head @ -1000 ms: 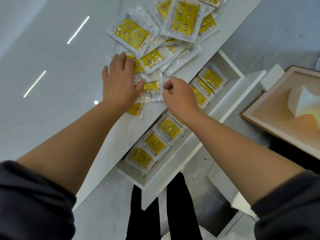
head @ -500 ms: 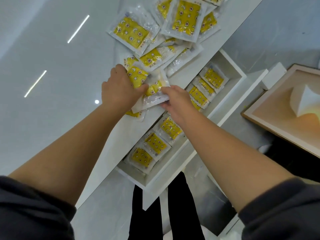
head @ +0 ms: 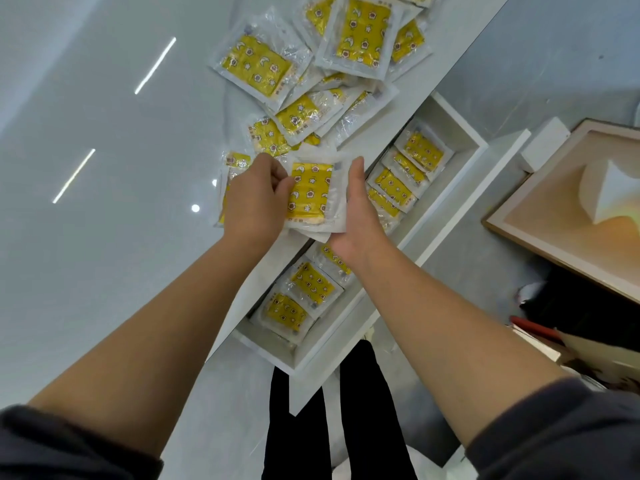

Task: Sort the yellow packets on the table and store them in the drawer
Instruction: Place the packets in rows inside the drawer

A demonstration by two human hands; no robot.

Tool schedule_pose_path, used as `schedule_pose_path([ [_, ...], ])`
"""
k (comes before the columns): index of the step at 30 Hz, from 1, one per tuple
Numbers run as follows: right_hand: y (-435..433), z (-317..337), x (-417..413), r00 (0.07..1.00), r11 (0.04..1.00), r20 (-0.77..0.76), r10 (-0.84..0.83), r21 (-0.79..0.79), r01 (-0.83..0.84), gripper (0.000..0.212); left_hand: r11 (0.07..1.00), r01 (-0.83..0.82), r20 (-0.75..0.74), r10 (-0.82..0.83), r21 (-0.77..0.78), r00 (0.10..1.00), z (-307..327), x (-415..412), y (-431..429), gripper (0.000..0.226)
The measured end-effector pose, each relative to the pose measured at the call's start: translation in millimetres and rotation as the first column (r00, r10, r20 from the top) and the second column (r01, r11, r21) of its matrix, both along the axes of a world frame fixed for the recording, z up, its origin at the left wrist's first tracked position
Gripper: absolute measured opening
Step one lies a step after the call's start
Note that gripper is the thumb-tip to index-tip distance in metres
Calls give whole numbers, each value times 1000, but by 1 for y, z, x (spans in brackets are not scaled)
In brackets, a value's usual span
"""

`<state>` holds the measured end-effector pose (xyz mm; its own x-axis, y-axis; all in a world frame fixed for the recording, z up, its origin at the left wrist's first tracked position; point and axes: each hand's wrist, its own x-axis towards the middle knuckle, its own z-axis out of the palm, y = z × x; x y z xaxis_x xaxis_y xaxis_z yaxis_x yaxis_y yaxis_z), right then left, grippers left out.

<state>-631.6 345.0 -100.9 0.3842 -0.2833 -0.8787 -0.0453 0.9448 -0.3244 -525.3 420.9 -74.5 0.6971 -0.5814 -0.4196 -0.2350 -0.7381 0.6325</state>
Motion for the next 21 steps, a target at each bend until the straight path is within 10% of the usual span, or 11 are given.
schedule_pose_path([
  [7,1,-7,-13,978,969,-141,153,-171,-176,25,998,49,20,-48,-32,999,-2,0,7,12],
  [12,-3,-14,-22,959,955,-235,159,-208,-209,29,952,-38,299,-57,303,953,-6,14,26,54],
  [16,0,-16,-26,942,918,-251,224,-269,-290,22,913,-15,180,-64,408,982,-10,10,34,96],
  [21,4,-17,-28,922,894,-236,306,-262,-363,27,941,-155,1,162,301,987,-18,8,29,80],
])
